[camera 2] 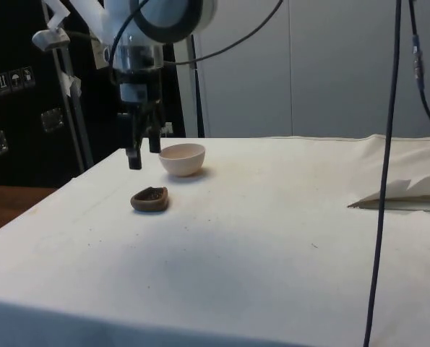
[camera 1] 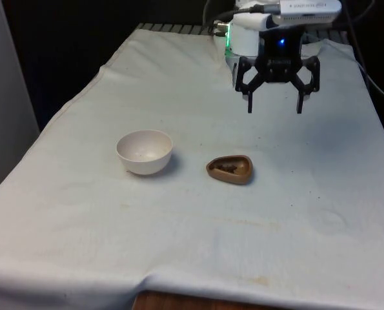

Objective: Pour the coffee beans from the cup into the bowl.

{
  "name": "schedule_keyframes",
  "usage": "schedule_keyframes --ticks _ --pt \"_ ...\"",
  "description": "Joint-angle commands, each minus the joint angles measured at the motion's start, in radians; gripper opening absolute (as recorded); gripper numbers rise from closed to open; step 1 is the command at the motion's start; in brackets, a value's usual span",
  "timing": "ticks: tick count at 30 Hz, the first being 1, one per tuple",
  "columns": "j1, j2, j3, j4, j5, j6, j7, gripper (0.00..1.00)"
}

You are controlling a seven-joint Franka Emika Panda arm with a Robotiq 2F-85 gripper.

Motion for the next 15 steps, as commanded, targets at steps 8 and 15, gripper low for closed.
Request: schedule_keyframes --ticks 8,15 --pt "0.01 0.104 -0.004 0.064 -0.033 0.063 0.011 1.0" --pt "0.013 0.175 -0.007 0.116 -0.052 0.081 0.015 1.0"
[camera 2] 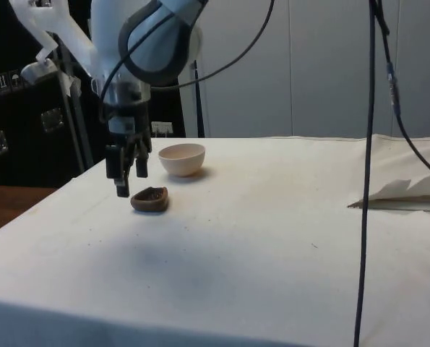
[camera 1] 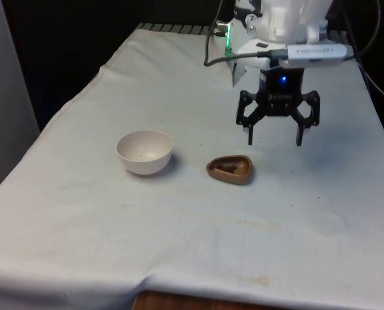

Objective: Pour the coffee beans from the cup into the bowl.

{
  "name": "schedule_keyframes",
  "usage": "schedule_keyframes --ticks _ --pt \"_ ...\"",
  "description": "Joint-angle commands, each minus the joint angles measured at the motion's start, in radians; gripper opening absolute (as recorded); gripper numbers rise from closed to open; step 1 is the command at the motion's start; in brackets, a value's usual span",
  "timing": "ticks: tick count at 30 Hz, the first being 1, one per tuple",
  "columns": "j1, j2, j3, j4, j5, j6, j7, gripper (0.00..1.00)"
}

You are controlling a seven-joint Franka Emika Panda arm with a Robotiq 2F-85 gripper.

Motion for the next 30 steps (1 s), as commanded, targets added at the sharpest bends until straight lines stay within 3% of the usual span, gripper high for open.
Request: schedule_keyframes --ticks 1,4,5,6,11,12,13,16,21,22,23,26,30 --pt "0.009 0.012 -0.011 0.006 -0.013 0.009 0.013 1.0" --pt "0.01 0.038 -0.014 0.028 -0.032 0.005 0.022 1.0" --pt "0.0 0.032 -0.001 0.023 -0.016 0.003 0.007 1.0" --pt "0.01 0.042 -0.014 0.031 -0.038 0.003 0.026 1.0" --pt "0.009 0.065 -0.017 0.058 -0.085 -0.012 0.056 1.0" --pt "0.0 0.055 -0.004 0.045 -0.066 -0.002 0.04 1.0" --pt "0.009 0.065 -0.017 0.058 -0.085 -0.012 0.056 1.0" --pt "0.007 0.08 -0.017 0.069 -0.11 -0.017 0.071 1.0" --pt "0.005 0.089 -0.015 0.07 -0.126 -0.013 0.078 1.0" --pt "-0.001 0.088 -0.008 0.069 -0.119 -0.011 0.07 1.0" --pt "0.005 0.09 -0.016 0.068 -0.128 -0.01 0.079 1.0" --pt "0.007 0.096 -0.019 0.063 -0.135 -0.004 0.082 1.0" --pt "-0.002 0.1 -0.01 0.065 -0.135 -0.009 0.077 1.0"
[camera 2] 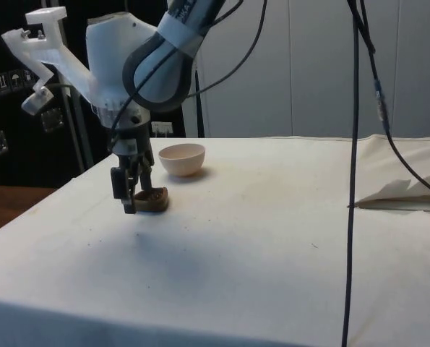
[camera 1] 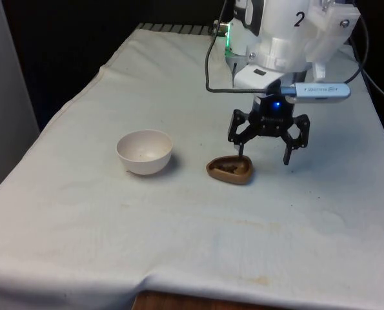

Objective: Pour the coffee beans from the cup into the bowl.

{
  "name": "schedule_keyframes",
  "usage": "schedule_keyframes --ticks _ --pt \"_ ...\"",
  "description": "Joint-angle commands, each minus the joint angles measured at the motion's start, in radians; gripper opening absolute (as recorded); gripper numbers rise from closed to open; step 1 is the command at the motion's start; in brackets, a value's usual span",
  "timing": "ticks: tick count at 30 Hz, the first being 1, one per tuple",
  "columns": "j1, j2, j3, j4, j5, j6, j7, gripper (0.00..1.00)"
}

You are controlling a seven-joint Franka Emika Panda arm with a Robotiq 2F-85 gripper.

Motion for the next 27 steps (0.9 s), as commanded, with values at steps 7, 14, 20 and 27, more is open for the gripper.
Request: schedule_keyframes --ticks 7,14,20,27 --pt "-0.003 0.021 -0.004 0.017 -0.001 0.001 0.0 1.0" --pt "-0.012 0.048 -0.012 0.04 -0.001 0.004 -0.007 1.0" --pt "-0.02 0.045 -0.015 0.032 0.0 0.008 -0.015 1.0" --pt "-0.022 0.043 -0.018 0.028 -0.001 0.01 -0.016 1.0"
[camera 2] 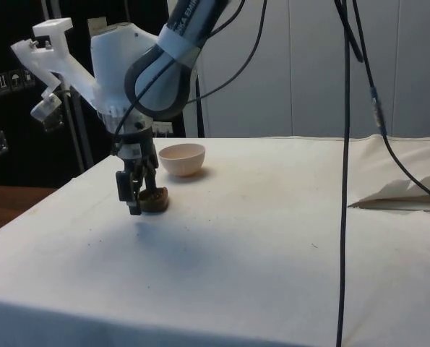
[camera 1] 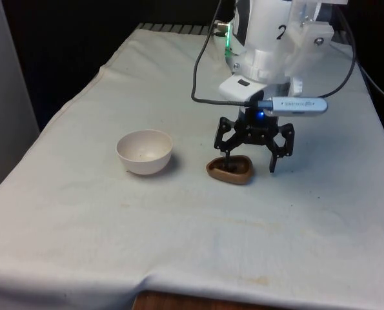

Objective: Pour the coffee beans from the cup into the bowl.

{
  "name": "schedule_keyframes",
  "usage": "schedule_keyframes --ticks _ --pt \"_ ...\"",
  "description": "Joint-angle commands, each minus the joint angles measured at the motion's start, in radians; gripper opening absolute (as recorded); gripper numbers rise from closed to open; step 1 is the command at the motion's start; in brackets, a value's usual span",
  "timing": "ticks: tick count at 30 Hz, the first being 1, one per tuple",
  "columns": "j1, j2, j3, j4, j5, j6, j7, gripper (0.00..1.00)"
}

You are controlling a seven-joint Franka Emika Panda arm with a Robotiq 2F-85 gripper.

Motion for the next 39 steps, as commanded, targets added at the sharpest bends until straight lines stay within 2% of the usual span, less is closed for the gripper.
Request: schedule_keyframes --ticks 1,5,11,26,32,33,34,35,36,39 --pt "-0.001 -0.005 0.0 -0.01 -0.001 0.011 0.0 1.0" --pt "-0.001 -0.001 -0.001 -0.007 0.0 0.002 0.0 1.0" --pt "0.001 -0.019 -0.004 -0.042 -0.003 0.031 0.005 1.0" --pt "0.001 -0.01 -0.004 -0.036 -0.003 0.033 0.004 1.0" --pt "0.001 -0.008 -0.003 -0.035 -0.003 0.034 0.004 0.66" --pt "-0.001 -0.011 -0.001 -0.035 0.0 0.021 0.001 0.61" --pt "0.001 -0.008 -0.003 -0.035 -0.003 0.034 0.004 0.61" --pt "0.001 -0.008 -0.003 -0.034 -0.003 0.034 0.004 0.55" --pt "0.001 -0.007 -0.003 -0.034 -0.003 0.034 0.004 0.44" --pt "0.001 -0.007 -0.003 -0.034 -0.003 0.034 0.004 0.26"
